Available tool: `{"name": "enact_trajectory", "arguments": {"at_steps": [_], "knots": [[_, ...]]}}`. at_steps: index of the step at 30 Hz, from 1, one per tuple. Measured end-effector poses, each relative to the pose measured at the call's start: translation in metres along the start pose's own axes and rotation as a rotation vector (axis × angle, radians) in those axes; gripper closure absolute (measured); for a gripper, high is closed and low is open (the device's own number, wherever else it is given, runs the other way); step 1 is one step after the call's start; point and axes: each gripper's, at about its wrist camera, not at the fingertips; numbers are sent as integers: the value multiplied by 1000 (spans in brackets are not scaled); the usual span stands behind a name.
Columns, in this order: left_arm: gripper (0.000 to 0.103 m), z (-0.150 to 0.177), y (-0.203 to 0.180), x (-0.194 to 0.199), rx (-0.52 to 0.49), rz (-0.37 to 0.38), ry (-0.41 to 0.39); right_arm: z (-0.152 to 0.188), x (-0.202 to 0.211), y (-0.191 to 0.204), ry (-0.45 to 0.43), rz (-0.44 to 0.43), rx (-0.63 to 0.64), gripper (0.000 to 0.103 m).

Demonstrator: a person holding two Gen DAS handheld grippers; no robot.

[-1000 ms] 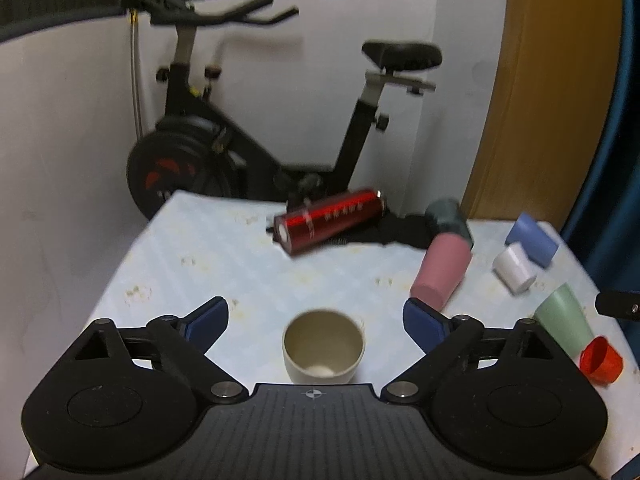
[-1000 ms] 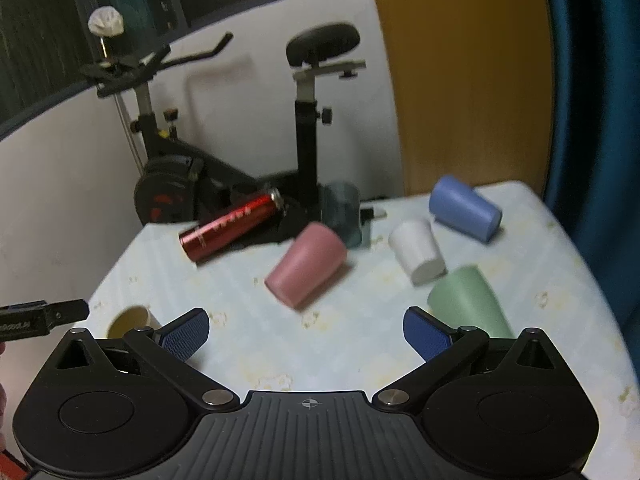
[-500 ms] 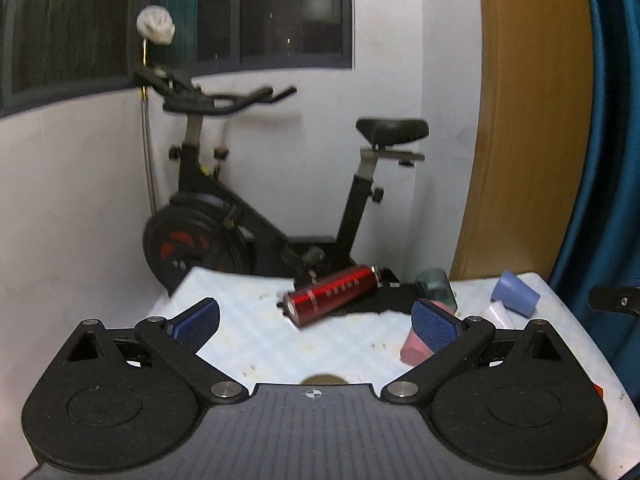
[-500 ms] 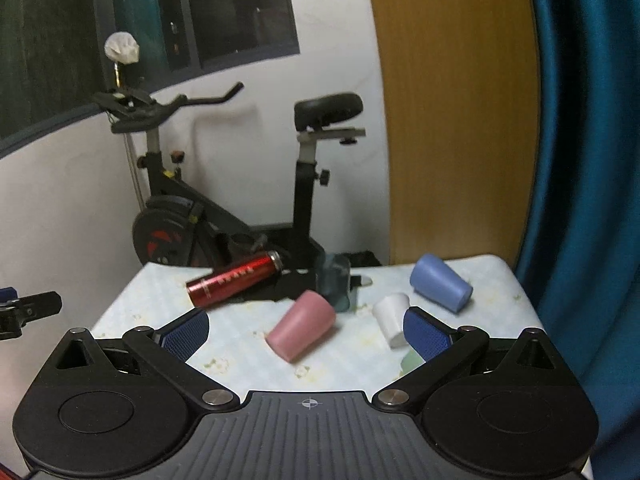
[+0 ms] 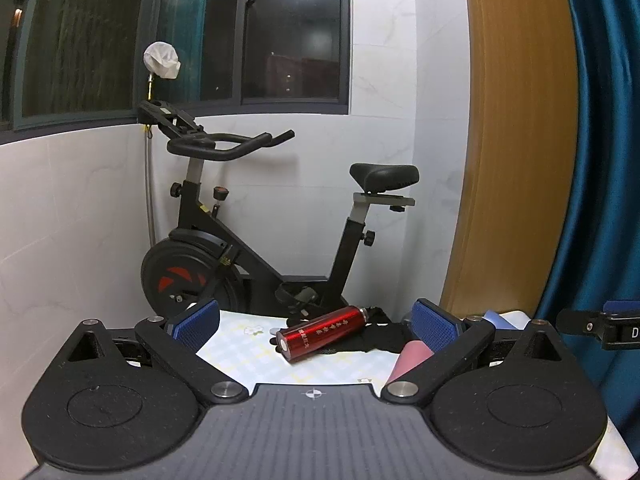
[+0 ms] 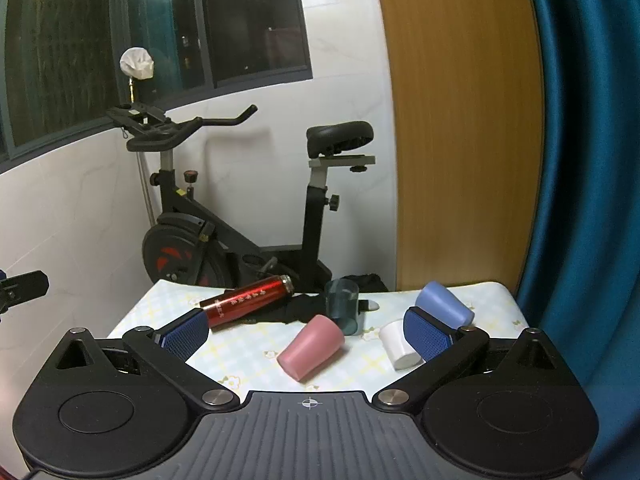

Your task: Flip cup upright

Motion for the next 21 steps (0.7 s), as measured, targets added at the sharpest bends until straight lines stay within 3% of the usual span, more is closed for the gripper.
{"name": "enact_trajectory", "arguments": {"at_steps": [21], "knots": [[0, 1, 3, 8, -2, -4, -40, 0, 1, 0, -18, 3, 5, 0]]}}
Point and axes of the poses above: each gripper's, at about its wrist camera, not at the fingertips, and x roughly against the way its jaws point, y to its left, z to its underside, and after that the axes turned 7 degrees about -y, right-handed
